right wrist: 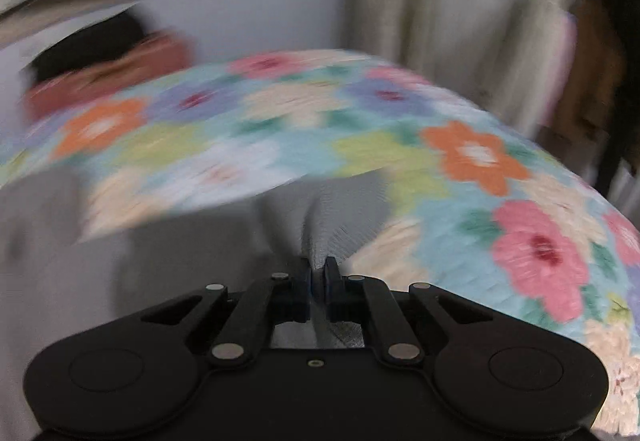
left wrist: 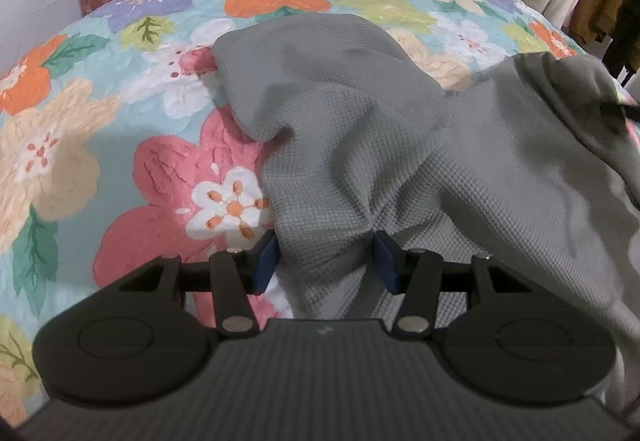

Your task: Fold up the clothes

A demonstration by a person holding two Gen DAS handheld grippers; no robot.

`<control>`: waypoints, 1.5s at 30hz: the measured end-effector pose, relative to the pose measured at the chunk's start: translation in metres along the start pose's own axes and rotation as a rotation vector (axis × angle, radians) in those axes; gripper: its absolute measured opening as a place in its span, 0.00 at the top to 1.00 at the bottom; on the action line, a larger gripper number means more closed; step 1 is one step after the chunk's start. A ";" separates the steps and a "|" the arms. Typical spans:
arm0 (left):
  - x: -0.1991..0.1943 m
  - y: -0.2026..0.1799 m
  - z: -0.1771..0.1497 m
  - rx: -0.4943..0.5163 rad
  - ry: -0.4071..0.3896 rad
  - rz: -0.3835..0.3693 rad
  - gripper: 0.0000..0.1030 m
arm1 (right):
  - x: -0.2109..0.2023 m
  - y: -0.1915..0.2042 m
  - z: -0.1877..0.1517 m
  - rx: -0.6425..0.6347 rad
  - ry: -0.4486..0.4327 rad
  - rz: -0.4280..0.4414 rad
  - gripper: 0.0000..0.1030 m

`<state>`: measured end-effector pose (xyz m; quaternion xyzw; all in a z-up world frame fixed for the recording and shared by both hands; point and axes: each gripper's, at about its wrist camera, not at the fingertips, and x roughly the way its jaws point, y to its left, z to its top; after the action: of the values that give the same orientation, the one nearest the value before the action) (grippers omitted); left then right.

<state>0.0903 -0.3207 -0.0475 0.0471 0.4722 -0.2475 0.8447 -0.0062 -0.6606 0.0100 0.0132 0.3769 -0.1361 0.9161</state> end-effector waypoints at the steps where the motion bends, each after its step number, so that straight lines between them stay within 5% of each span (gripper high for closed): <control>1: -0.001 0.000 -0.001 0.001 0.001 0.000 0.51 | -0.003 -0.003 -0.001 0.009 -0.002 0.015 0.90; 6: -0.004 -0.002 -0.003 -0.001 0.002 -0.001 0.51 | -0.020 -0.017 -0.008 0.057 -0.009 0.091 0.83; 14: -0.003 0.006 -0.001 -0.011 -0.020 -0.028 0.48 | -0.040 -0.041 -0.019 0.158 -0.014 0.209 0.40; 19: 0.005 0.015 0.004 -0.098 -0.047 -0.098 0.32 | 0.011 -0.070 -0.030 0.434 0.093 0.344 0.34; 21: 0.011 0.012 0.005 -0.112 -0.067 -0.121 0.37 | 0.033 -0.070 -0.025 0.455 0.120 0.368 0.37; 22: 0.014 0.004 0.007 -0.071 -0.081 -0.105 0.50 | 0.042 -0.065 -0.018 0.404 0.146 0.340 0.70; 23: 0.016 -0.003 0.009 -0.027 -0.095 -0.079 0.82 | 0.051 -0.059 -0.009 0.331 0.179 0.298 0.95; 24: 0.016 -0.010 0.013 0.009 -0.105 -0.062 0.94 | 0.058 -0.056 0.005 0.265 0.187 0.233 0.95; 27: 0.008 -0.020 0.031 0.032 -0.170 -0.037 0.95 | 0.070 -0.059 0.054 0.105 0.154 0.009 0.96; 31: 0.001 -0.032 0.066 0.084 -0.268 0.096 0.96 | 0.065 -0.083 0.122 0.085 -0.011 -0.232 0.95; 33: 0.007 -0.036 0.081 0.109 -0.290 0.178 0.98 | 0.058 -0.094 0.144 0.125 -0.106 -0.265 0.95; 35: 0.015 -0.039 0.092 0.131 -0.281 0.235 0.98 | 0.051 -0.100 0.133 0.182 -0.109 -0.246 0.91; 36: 0.020 -0.039 0.093 0.141 -0.243 0.231 0.98 | 0.047 -0.102 0.125 0.212 -0.102 -0.233 0.91; 37: 0.026 -0.040 0.093 0.150 -0.205 0.227 0.98 | 0.043 -0.105 0.116 0.242 -0.096 -0.219 0.81; 38: 0.027 -0.040 0.091 0.159 -0.185 0.228 0.97 | 0.039 -0.107 0.108 0.271 -0.089 -0.205 0.62; 40: 0.019 -0.040 0.076 0.161 -0.178 0.231 0.95 | 0.031 -0.112 0.091 0.331 -0.076 -0.177 0.50; 45: -0.013 -0.040 0.028 0.121 -0.113 0.146 0.82 | 0.011 -0.125 0.049 0.478 -0.043 -0.107 0.50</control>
<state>0.0876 -0.3593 -0.0149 0.1181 0.4034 -0.2156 0.8814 0.0026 -0.7900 0.0467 0.2068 0.3144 -0.2699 0.8863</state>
